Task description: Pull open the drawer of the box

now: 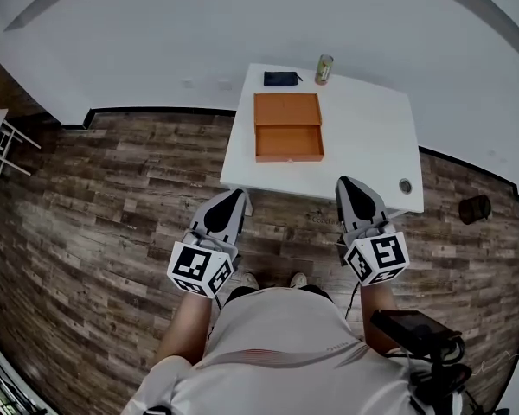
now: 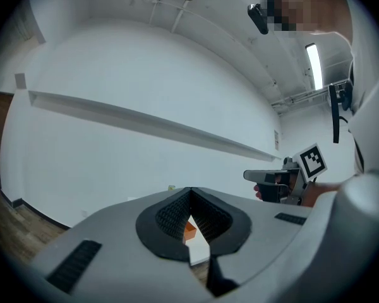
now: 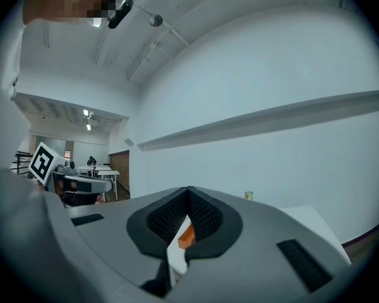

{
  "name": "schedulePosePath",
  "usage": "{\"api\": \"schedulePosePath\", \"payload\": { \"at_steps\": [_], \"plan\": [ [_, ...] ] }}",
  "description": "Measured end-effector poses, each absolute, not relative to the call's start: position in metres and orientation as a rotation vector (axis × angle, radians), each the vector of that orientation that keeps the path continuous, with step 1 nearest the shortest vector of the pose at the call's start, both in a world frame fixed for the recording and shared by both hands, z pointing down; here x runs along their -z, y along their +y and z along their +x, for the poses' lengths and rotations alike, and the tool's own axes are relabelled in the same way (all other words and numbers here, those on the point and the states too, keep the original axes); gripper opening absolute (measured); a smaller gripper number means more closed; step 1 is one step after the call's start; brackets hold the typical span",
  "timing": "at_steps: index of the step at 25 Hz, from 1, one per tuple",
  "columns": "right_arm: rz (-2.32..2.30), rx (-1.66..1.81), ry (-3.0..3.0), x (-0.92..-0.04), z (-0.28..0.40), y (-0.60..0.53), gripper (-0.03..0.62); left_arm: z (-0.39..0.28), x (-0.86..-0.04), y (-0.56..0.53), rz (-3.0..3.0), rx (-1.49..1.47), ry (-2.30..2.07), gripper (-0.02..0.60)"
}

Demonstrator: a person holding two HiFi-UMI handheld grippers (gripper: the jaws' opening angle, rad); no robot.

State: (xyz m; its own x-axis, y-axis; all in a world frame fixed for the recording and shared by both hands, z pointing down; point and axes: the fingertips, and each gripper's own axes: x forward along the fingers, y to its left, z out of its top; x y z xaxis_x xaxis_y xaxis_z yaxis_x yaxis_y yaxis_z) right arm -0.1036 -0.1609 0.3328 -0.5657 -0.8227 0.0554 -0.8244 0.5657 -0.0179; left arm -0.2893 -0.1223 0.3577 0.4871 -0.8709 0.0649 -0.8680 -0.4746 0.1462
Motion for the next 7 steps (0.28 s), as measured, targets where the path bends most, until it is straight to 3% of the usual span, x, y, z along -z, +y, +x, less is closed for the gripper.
{"api": "schedulePosePath", "payload": {
  "at_steps": [7],
  "plan": [
    [1.428, -0.057, -2.740, -0.332, -0.088, -0.160, 0.005, -0.270, -0.350, -0.121, 2.580, 0.067, -1.490, 0.011]
  ]
}}
